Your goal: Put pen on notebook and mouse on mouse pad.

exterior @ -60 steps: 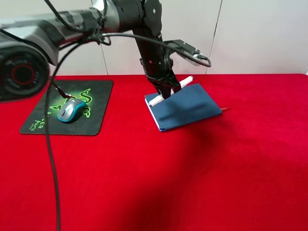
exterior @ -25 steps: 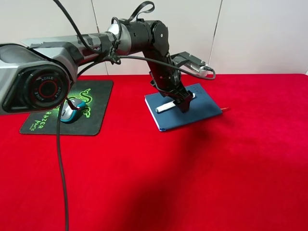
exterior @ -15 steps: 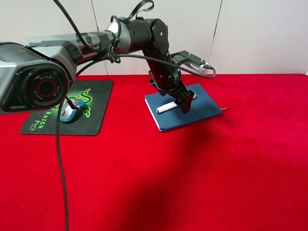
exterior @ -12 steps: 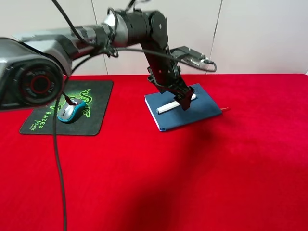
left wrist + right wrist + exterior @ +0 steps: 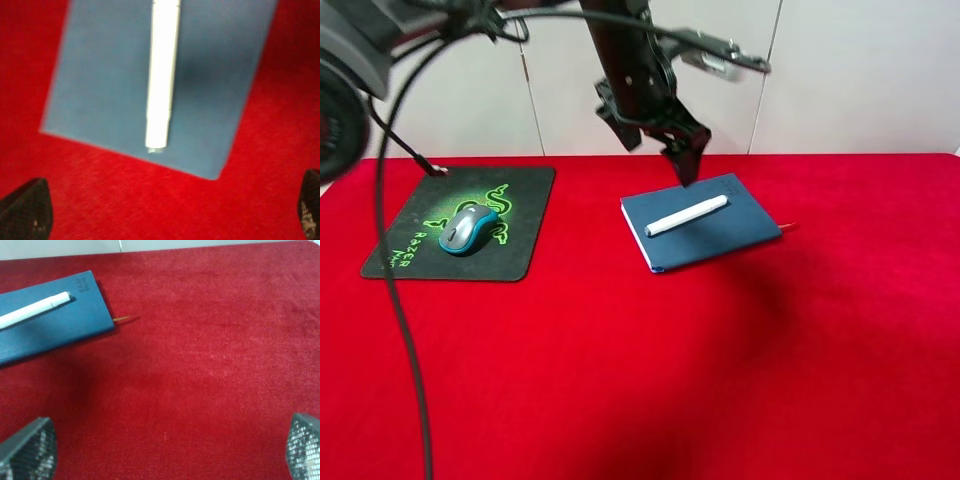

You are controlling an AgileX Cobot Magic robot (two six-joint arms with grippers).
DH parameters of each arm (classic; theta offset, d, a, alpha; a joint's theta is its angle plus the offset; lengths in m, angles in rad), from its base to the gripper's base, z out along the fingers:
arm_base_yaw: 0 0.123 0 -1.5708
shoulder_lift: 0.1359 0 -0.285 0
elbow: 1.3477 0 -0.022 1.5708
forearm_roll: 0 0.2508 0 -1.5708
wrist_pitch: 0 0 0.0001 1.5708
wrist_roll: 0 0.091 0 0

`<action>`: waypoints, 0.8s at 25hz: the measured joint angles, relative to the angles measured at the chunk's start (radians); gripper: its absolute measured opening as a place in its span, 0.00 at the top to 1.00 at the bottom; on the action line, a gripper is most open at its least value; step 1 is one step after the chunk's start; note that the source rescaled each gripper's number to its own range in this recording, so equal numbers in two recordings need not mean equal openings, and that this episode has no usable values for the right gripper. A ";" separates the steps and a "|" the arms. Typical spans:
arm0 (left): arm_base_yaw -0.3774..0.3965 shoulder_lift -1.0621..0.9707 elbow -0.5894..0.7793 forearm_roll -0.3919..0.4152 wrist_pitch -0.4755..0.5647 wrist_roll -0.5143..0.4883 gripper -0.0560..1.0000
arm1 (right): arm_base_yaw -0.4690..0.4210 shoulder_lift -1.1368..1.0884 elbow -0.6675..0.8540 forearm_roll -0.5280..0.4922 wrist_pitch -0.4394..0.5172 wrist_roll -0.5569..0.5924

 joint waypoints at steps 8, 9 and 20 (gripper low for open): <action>0.000 -0.146 0.000 0.032 0.002 -0.049 0.03 | 0.000 0.000 0.000 0.000 0.000 0.000; 0.000 -0.168 0.000 0.032 0.002 -0.057 0.03 | 0.000 0.000 0.000 0.000 0.000 0.000; 0.000 -0.465 0.223 0.032 0.003 -0.086 0.04 | 0.000 0.000 0.000 0.000 0.000 0.000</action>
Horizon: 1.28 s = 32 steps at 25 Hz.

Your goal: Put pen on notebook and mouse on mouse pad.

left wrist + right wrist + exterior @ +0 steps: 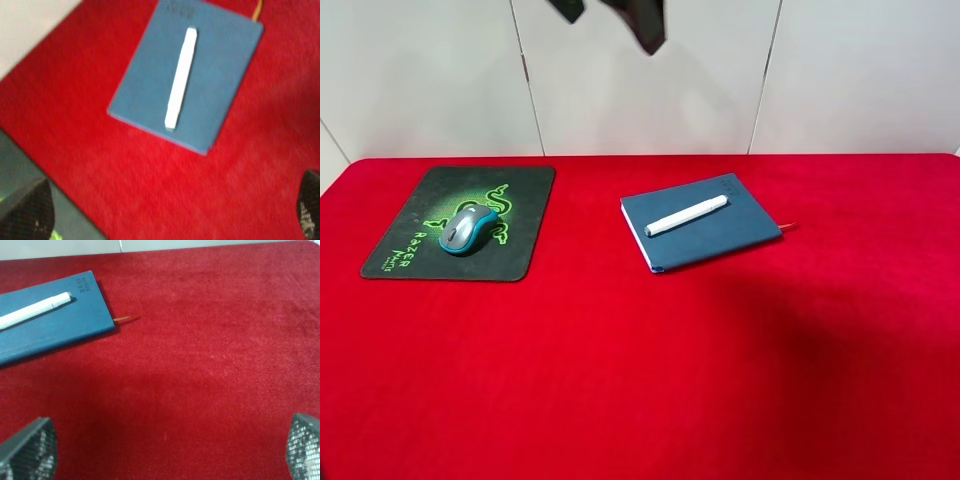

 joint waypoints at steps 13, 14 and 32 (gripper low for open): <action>0.000 -0.573 0.593 0.063 0.000 -0.123 0.04 | 0.000 0.000 0.000 0.000 0.000 0.000; 0.000 -0.623 0.633 0.070 0.000 -0.133 0.04 | 0.000 0.000 0.000 0.000 0.000 0.000; 0.034 -1.431 1.235 0.080 0.001 -0.148 0.00 | 0.000 0.000 0.000 0.000 0.000 0.000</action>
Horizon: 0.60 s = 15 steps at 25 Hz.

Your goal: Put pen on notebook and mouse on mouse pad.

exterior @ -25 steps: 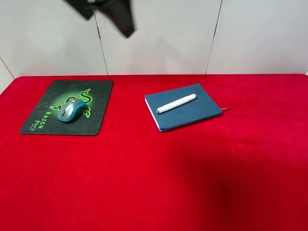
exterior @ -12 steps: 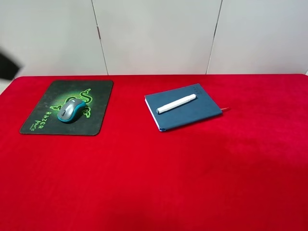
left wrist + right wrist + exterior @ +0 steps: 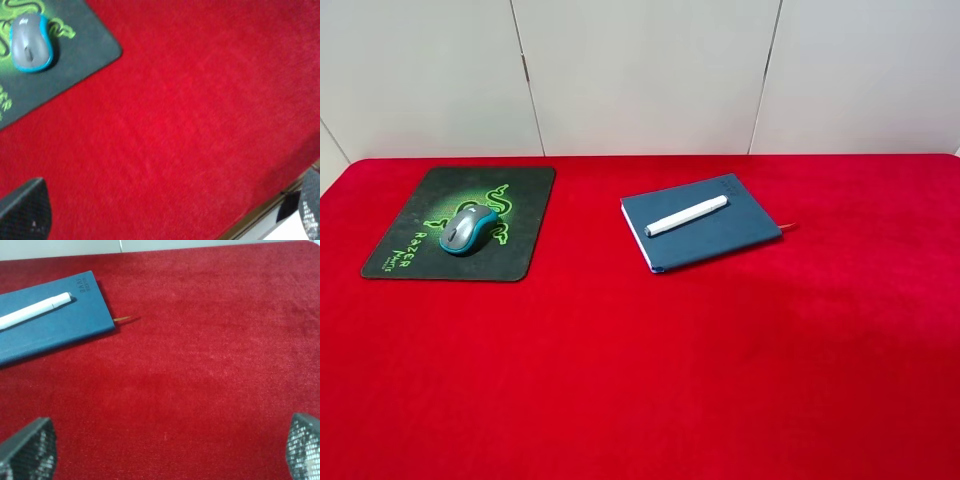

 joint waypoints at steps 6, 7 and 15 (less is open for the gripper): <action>0.175 -0.141 0.136 0.000 -0.040 0.000 0.00 | 0.000 0.000 0.000 0.000 0.000 0.000; 0.201 -0.160 0.156 0.000 -0.053 0.000 0.00 | 0.000 0.000 0.000 0.000 0.000 0.000; 0.421 -0.243 0.254 -0.086 -0.076 0.001 0.00 | 0.000 0.000 0.000 0.000 0.000 0.000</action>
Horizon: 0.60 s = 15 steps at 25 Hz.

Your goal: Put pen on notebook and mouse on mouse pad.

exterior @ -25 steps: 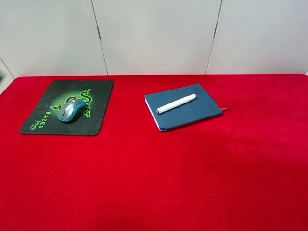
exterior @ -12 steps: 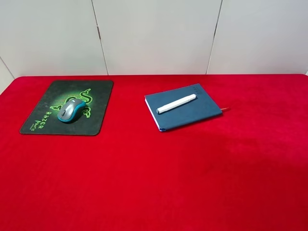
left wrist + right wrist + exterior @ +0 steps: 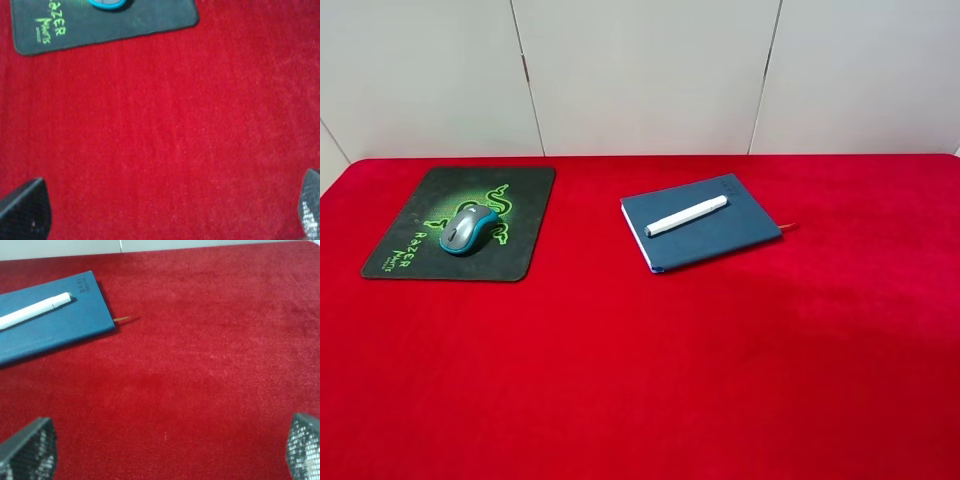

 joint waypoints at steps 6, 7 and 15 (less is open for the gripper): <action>0.108 -0.098 0.009 -0.040 -0.018 0.041 0.00 | 0.000 0.000 0.000 0.000 0.000 0.000; 0.119 -0.116 0.009 -0.040 -0.018 0.053 0.00 | 0.000 0.000 0.000 0.000 0.000 0.000; 0.150 -0.150 0.009 -0.042 -0.018 0.154 0.00 | 0.000 0.000 0.000 0.000 0.000 0.000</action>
